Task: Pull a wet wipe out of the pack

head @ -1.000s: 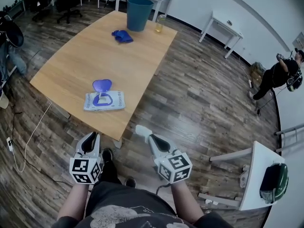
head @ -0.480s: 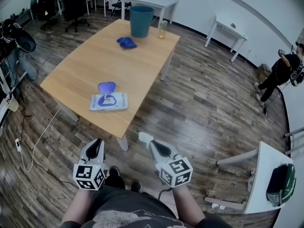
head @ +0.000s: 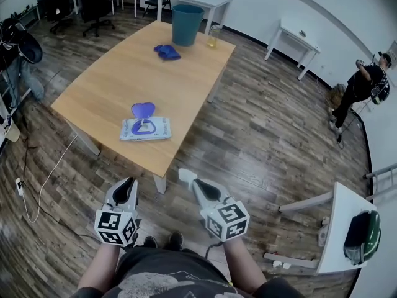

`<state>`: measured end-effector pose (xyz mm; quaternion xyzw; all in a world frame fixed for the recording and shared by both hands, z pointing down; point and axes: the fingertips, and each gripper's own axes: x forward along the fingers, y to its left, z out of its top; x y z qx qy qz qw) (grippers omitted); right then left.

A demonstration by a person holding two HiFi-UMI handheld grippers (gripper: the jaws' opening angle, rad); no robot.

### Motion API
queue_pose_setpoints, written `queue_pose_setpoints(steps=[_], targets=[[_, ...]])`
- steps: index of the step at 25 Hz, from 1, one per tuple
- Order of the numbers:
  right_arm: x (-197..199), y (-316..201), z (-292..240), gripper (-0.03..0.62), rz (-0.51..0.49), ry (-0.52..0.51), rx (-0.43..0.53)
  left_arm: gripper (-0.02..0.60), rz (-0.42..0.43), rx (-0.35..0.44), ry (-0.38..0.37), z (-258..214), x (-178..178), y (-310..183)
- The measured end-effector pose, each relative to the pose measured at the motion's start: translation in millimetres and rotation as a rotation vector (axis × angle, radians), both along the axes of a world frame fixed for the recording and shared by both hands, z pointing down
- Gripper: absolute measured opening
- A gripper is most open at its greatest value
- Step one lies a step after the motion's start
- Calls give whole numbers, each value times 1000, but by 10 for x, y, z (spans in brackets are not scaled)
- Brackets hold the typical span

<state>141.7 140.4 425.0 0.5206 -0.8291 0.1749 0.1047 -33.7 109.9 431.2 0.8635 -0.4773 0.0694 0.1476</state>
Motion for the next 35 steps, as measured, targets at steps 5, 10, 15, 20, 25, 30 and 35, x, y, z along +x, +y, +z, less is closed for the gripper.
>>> queue_pose_setpoints(steps=[5,10,15,20,25,30,35], targets=[[-222,-17,-80,0,4,20,11,32,42,37,9,-167,-102,-30],[-420,19,-100,0,3,37,14,18,83,52,25,-232,-172,31],[-485,64,-110,0,21,58,17,18,112,41,28,-186,-228,106],[-489,155,-70,0,34,83,4,18,116,29,31,-143,-250,173],[-473,208,-42,0,43,94,-9,18,111,12,38,-104,-259,185],[-424,258,-12,0,56,94,-21,18,116,1,35,-74,-234,206],[-431,289,17,0,57,99,-30,18,119,-3,36,-64,-229,221]])
